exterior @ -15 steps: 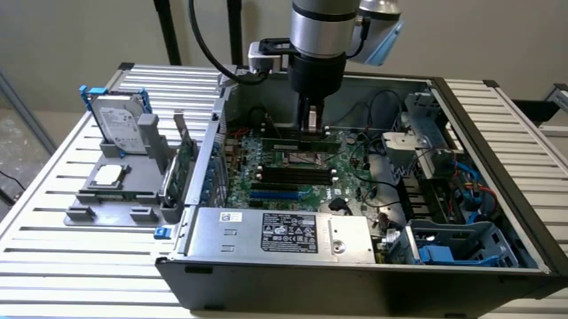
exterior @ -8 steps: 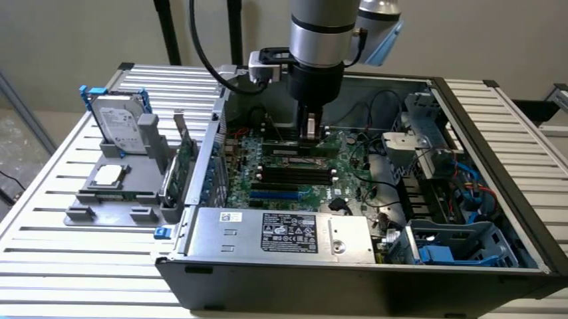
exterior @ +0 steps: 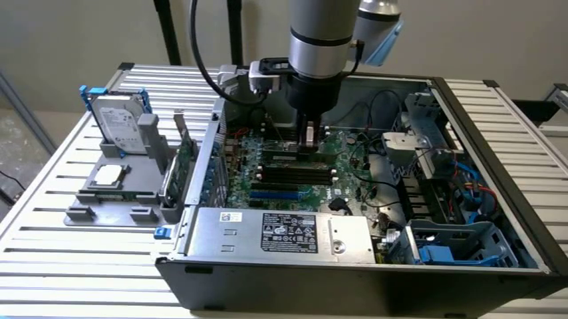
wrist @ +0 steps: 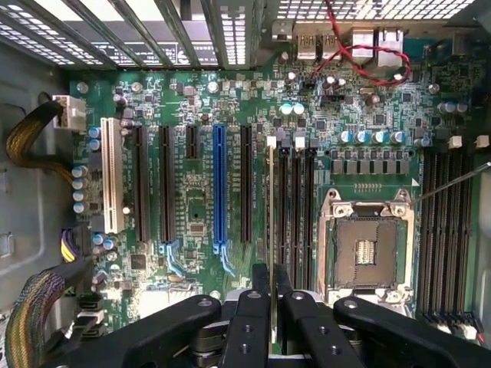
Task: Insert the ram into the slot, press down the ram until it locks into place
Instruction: 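Insert the ram into the slot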
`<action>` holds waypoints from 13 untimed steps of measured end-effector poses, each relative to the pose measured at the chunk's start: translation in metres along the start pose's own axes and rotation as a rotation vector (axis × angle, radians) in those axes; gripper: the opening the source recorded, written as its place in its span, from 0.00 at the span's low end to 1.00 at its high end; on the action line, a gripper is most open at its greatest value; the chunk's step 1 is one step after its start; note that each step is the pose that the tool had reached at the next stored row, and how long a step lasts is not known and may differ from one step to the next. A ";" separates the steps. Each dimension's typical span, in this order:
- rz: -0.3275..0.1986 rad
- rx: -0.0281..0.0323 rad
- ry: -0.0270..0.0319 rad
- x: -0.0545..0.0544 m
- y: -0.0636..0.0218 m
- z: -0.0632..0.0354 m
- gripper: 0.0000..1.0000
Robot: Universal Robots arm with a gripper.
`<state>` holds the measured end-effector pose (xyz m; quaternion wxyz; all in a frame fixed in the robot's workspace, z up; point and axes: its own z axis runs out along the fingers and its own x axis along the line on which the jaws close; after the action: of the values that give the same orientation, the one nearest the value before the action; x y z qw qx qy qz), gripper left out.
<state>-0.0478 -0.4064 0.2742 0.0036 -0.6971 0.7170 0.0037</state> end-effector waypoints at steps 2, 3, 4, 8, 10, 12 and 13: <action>0.000 -0.0001 0.0001 0.000 0.0000 0.0036 0.13; 0.000 -0.0001 0.0002 0.000 0.0000 0.0053 0.13; 0.000 -0.0001 0.0002 0.000 0.0000 0.0071 0.13; 0.000 0.0002 0.0001 0.000 -0.0002 0.0145 0.13; 0.000 0.0005 0.0001 0.000 -0.0005 0.0180 0.13; 0.000 0.0009 0.0001 0.000 -0.0009 0.0216 0.13; 0.000 0.0011 0.0001 0.000 -0.0012 0.0236 0.13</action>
<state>-0.0466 -0.4064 0.2506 0.0040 -0.6970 0.7170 0.0032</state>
